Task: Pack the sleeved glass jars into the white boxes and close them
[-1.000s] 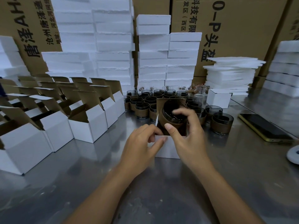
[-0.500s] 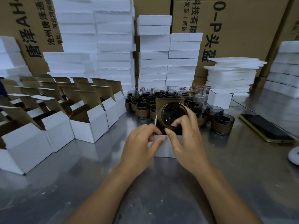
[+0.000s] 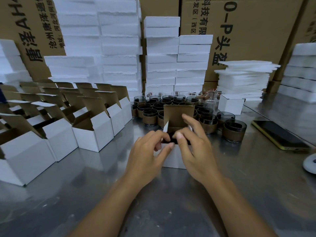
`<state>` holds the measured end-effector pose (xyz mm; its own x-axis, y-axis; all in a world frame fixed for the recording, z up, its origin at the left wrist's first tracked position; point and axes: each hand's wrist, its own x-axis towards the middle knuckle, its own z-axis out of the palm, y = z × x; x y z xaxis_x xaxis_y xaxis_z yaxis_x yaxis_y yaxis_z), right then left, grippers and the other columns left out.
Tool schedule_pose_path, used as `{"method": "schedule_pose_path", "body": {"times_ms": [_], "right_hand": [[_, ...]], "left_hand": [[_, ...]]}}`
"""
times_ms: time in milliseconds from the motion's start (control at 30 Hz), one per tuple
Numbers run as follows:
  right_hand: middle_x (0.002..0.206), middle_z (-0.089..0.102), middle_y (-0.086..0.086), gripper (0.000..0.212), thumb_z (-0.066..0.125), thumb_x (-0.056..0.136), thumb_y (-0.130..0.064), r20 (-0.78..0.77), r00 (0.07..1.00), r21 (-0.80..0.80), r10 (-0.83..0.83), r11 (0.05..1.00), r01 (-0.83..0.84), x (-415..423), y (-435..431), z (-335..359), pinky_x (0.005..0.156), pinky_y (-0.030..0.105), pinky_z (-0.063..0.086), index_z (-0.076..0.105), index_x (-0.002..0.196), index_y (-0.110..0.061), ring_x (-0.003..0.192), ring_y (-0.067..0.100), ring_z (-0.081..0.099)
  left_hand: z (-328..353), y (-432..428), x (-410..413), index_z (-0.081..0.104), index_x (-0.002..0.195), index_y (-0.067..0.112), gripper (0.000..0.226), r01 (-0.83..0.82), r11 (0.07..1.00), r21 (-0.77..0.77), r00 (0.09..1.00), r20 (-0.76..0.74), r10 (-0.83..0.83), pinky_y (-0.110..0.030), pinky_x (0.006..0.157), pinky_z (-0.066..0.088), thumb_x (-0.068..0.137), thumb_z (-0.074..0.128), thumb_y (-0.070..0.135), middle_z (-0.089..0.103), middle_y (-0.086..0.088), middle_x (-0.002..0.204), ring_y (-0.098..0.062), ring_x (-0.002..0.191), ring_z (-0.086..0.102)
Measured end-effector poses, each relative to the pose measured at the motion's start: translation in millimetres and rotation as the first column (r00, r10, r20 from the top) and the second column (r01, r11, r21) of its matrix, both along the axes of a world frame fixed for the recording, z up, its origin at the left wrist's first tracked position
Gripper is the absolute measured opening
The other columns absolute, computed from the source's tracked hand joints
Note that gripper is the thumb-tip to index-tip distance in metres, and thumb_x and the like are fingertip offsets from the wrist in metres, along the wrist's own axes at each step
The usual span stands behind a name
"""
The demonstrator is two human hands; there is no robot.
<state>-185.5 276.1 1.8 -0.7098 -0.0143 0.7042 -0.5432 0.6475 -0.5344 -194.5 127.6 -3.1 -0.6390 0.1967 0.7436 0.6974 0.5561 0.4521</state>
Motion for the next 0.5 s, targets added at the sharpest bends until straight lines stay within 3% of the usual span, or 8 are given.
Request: {"method": "schedule_pose_path", "body": {"times_ms": [67,100,167,233,333,433,500], "right_hand": [[0.133,0.044,-0.011,0.021,0.04,0.094,-0.026,-0.096,0.995,-0.176,-0.035,0.984,0.018,1.0,-1.9,3.7,0.095,0.006,0.029,0.061,0.099,-0.025,0.122,-0.015,0.034],[0.129,0.046,-0.01,0.019,0.042,0.094,-0.021,-0.104,0.993,-0.275,-0.059,0.961,0.028,0.3,-1.7,4.9,0.097,0.008,0.032,0.057,0.103,-0.028,0.121,-0.012,0.038],[0.123,0.048,-0.01,0.022,0.048,0.094,-0.016,0.011,0.998,-0.457,-0.066,0.887,0.064,-3.4,0.7,6.3,0.1,0.025,0.04,0.049,0.109,-0.031,0.117,-0.001,0.045],[0.125,0.047,-0.009,0.034,0.057,0.091,-0.017,0.221,0.975,-0.559,0.002,0.819,0.125,-7.4,3.5,6.4,0.097,0.028,0.042,0.045,0.12,-0.03,0.113,0.003,0.048],[0.12,0.05,-0.009,0.045,0.058,0.09,-0.014,0.35,0.924,-0.617,0.158,0.78,0.101,-9.9,3.8,5.4,0.082,0.013,0.042,0.042,0.13,-0.026,0.105,0.003,0.052],[0.112,0.06,-0.012,0.049,0.054,0.09,-0.005,0.305,0.927,-0.612,0.218,0.791,0.016,-11.1,2.6,3.9,0.084,0.02,0.047,0.045,0.125,-0.038,0.104,0.003,0.057],[0.105,0.062,-0.016,0.053,0.052,0.089,0.0,0.277,0.931,-0.609,0.238,0.793,-0.021,-10.6,2.4,5.4,0.081,0.021,0.048,0.047,0.111,-0.048,0.1,0.002,0.059]], "left_hand": [[3.1,0.6,0.4,0.052,0.1,0.043,0.014,0.031,0.989,0.146,0.998,0.052,-0.039,-0.011,0.062,0.035,0.086,0.052,0.04,0.047,0.009,0.068,-0.007,0.068,0.049],[4.4,0.8,0.0,0.05,0.103,0.045,0.017,0.041,0.976,0.212,0.995,0.079,-0.059,-0.011,0.062,0.036,0.087,0.052,0.038,0.049,0.008,0.069,-0.007,0.068,0.05],[5.9,1.0,-0.7,0.051,0.1,0.046,0.016,0.054,0.964,0.26,0.986,0.141,-0.093,-0.014,0.061,0.038,0.089,0.049,0.035,0.053,0.008,0.075,-0.006,0.072,0.051],[4.2,1.6,-0.2,0.055,0.094,0.044,0.014,0.066,0.978,0.197,0.977,0.188,-0.104,-0.013,0.065,0.039,0.09,0.043,0.037,0.055,0.008,0.084,-0.003,0.079,0.052],[1.6,2.2,1.0,0.057,0.089,0.045,0.019,0.067,0.989,0.13,0.966,0.239,-0.097,-0.008,0.069,0.036,0.093,0.038,0.044,0.054,0.007,0.089,0.001,0.084,0.051],[3.1,2.2,1.2,0.058,0.087,0.043,0.021,0.07,0.987,0.145,0.959,0.262,-0.107,-0.006,0.068,0.034,0.095,0.038,0.042,0.053,0.005,0.088,0.001,0.084,0.051],[3.1,2.6,1.0,0.06,0.087,0.039,0.019,0.066,0.985,0.156,0.957,0.269,-0.107,-0.007,0.067,0.034,0.095,0.044,0.033,0.054,0.004,0.087,0.002,0.081,0.05]]}}
